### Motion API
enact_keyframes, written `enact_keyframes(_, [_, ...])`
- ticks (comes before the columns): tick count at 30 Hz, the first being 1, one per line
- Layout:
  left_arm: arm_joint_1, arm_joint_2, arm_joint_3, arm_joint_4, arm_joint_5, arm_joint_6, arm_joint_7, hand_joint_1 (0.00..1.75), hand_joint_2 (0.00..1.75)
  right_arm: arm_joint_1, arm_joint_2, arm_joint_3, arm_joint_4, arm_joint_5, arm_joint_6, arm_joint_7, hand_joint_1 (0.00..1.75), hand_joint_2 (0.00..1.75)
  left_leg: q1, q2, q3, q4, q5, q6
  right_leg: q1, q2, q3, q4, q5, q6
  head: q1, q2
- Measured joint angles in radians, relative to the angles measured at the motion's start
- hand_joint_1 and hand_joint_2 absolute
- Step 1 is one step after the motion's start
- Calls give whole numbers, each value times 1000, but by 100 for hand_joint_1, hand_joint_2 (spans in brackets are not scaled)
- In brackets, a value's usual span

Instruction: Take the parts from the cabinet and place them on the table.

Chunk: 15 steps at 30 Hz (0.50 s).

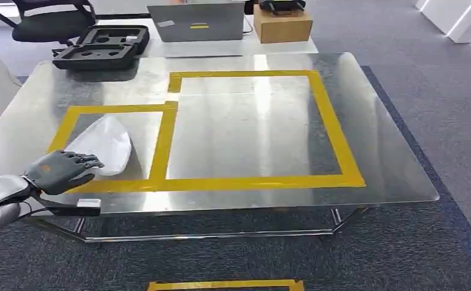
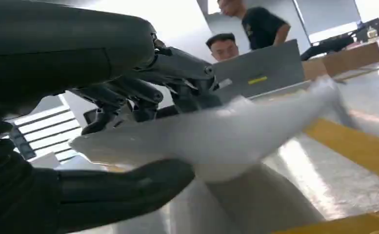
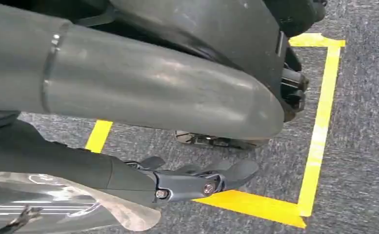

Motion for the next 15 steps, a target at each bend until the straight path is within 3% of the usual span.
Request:
enact_keyframes(1, [1,2,0,-2,0,6,2,0,175,-1,0,-1,0,2,0,0,0,0,0,0,0,0,0,0,0,0,0,0,0,0,0,0])
enact_keyframes(2, [1,2,-1,-4,3,6,5,0,0,-1,0,-3,0,5,0,0,0,0,0,0,0,0,0,0,0,0,0,0,0,0,0,0])
enact_keyframes(15, [31,24,12,-23,-3,62,57,0,0,-1,0,-43,0,47,2,-3,0,0,0,0,0,0,0,0,0,0,0,0,0,0,0,0])
